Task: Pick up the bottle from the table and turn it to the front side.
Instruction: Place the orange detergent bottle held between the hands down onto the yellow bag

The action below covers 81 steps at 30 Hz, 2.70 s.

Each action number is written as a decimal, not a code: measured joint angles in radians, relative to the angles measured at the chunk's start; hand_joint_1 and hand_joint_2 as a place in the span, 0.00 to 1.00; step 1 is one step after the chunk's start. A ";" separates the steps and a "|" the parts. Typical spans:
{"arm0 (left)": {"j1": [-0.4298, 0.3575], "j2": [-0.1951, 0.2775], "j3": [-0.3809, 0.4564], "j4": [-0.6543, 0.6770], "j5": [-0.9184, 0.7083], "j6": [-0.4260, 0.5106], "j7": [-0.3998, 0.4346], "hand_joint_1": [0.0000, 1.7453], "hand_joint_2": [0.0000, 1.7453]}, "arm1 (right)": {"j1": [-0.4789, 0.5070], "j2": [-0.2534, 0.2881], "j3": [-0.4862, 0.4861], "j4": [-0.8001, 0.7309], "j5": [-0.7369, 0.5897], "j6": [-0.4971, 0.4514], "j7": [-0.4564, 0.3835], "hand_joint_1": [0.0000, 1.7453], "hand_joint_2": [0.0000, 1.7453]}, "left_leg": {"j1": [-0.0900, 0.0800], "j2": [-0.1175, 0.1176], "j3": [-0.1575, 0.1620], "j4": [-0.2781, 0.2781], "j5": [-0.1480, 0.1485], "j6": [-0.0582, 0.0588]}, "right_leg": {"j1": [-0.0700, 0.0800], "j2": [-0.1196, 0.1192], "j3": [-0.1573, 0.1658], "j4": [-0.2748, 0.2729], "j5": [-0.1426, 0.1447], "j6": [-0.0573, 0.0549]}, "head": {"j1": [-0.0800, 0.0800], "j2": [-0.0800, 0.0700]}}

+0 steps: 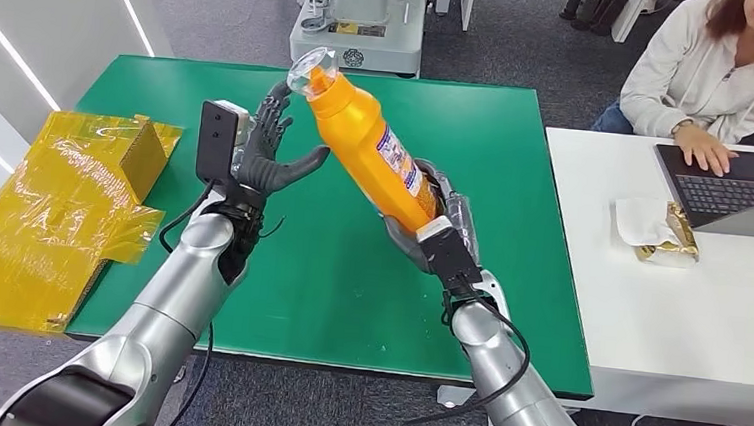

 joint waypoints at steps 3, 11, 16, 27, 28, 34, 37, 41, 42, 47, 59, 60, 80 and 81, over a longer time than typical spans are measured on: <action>-0.002 0.024 0.000 0.043 -0.027 0.033 -0.011 0.00 1.00 | 0.002 -0.001 -0.007 -0.002 -0.006 0.000 -0.006 1.00 1.00 | 0.000 0.000 0.000 0.000 0.000 0.000 | 0.000 0.000 0.000 0.000 0.000 0.000 | 0.000 0.000; 0.007 0.090 0.021 0.107 -0.042 0.060 -0.023 0.00 1.00 | 0.042 -0.016 -0.020 -0.057 -0.019 -0.001 -0.009 1.00 1.00 | 0.000 0.001 0.000 0.000 0.000 0.000 | 0.000 0.001 -0.001 0.000 0.000 0.000 | 0.000 0.000; 0.010 0.104 0.033 0.123 -0.041 0.062 -0.023 0.00 1.00 | 0.049 -0.021 -0.020 -0.074 -0.027 -0.001 -0.010 1.00 1.00 | 0.000 0.001 -0.001 0.000 0.000 0.000 | 0.000 0.001 -0.001 0.000 0.000 0.000 | 0.000 0.000; 0.039 0.153 0.106 0.132 -0.035 0.023 -0.031 0.00 1.00 | 0.072 -0.054 -0.038 -0.108 -0.076 -0.024 0.002 1.00 1.00 | 0.000 0.001 -0.001 0.000 0.000 0.000 | 0.000 0.001 -0.002 0.000 0.000 0.000 | 0.000 0.000; 0.041 0.154 0.110 0.131 -0.034 0.009 -0.033 0.00 1.00 | 0.071 -0.058 -0.042 -0.107 -0.082 -0.027 0.004 1.00 1.00 | 0.000 0.001 -0.001 0.000 0.000 0.000 | 0.000 0.001 -0.002 0.000 0.000 0.000 | 0.000 0.000; 0.094 0.168 0.117 0.032 -0.001 -0.169 0.009 0.00 1.00 | 0.050 -0.091 -0.073 -0.065 -0.123 -0.026 -0.022 1.00 1.00 | 0.000 0.001 -0.001 0.000 0.000 0.000 | 0.000 0.001 -0.001 0.000 0.000 0.000 | 0.000 0.000; 0.125 0.182 0.117 -0.025 0.025 -0.228 0.029 0.00 1.00 | 0.049 -0.105 -0.081 -0.050 -0.124 -0.026 -0.029 1.00 1.00 | 0.000 0.001 -0.001 0.000 0.000 0.000 | 0.000 0.001 -0.002 0.000 0.000 0.000 | 0.000 0.000; 0.147 0.198 0.117 -0.069 0.057 -0.282 0.035 0.00 1.00 | 0.051 -0.117 -0.085 -0.040 -0.126 -0.029 -0.029 1.00 1.00 | 0.000 0.001 -0.001 0.000 0.000 0.000 | 0.000 0.001 -0.002 0.000 0.000 0.000 | 0.000 0.000; 0.152 0.203 0.117 -0.080 0.068 -0.300 0.037 0.00 1.00 | 0.052 -0.120 -0.085 -0.040 -0.126 -0.030 -0.029 1.00 1.00 | 0.000 0.001 -0.001 0.000 0.000 0.000 | 0.000 0.001 -0.002 0.000 0.000 0.000 | 0.000 0.000; 0.180 0.222 0.117 -0.139 0.149 -0.438 0.064 0.00 1.00 | 0.076 -0.139 -0.093 -0.047 -0.127 -0.039 -0.029 1.00 1.00 | 0.000 0.001 -0.001 0.000 0.000 0.000 | 0.000 0.001 -0.002 0.000 0.000 0.000 | 0.000 0.000; 0.158 0.186 0.080 -0.218 0.308 -0.548 0.146 0.00 1.00 | 0.142 -0.152 -0.110 -0.082 -0.118 -0.060 -0.027 1.00 1.00 | 0.000 0.001 -0.002 0.000 0.000 0.000 | 0.000 0.001 -0.003 0.000 0.000 0.000 | 0.000 0.000; 0.144 0.173 0.074 -0.214 0.320 -0.551 0.153 0.00 1.00 | 0.142 -0.147 -0.109 -0.082 -0.113 -0.064 -0.025 1.00 1.00 | 0.000 0.001 -0.002 0.000 0.000 0.000 | 0.000 0.000 -0.003 0.000 0.000 0.000 | 0.000 0.000; 0.032 0.024 -0.001 -0.135 0.334 -0.447 0.138 0.00 1.00 | 0.102 -0.081 -0.100 -0.053 -0.085 -0.046 -0.020 1.00 1.00 | 0.000 0.002 -0.002 0.000 0.000 0.000 | 0.000 0.001 -0.003 0.000 0.001 0.000 | 0.000 0.000; 0.032 0.023 -0.002 -0.131 0.334 -0.447 0.137 0.00 1.00 | 0.100 -0.079 -0.099 -0.051 -0.085 -0.046 -0.020 1.00 1.00 | 0.000 0.002 -0.002 0.000 0.000 0.000 | 0.000 0.001 -0.003 0.000 0.001 0.000 | 0.000 0.000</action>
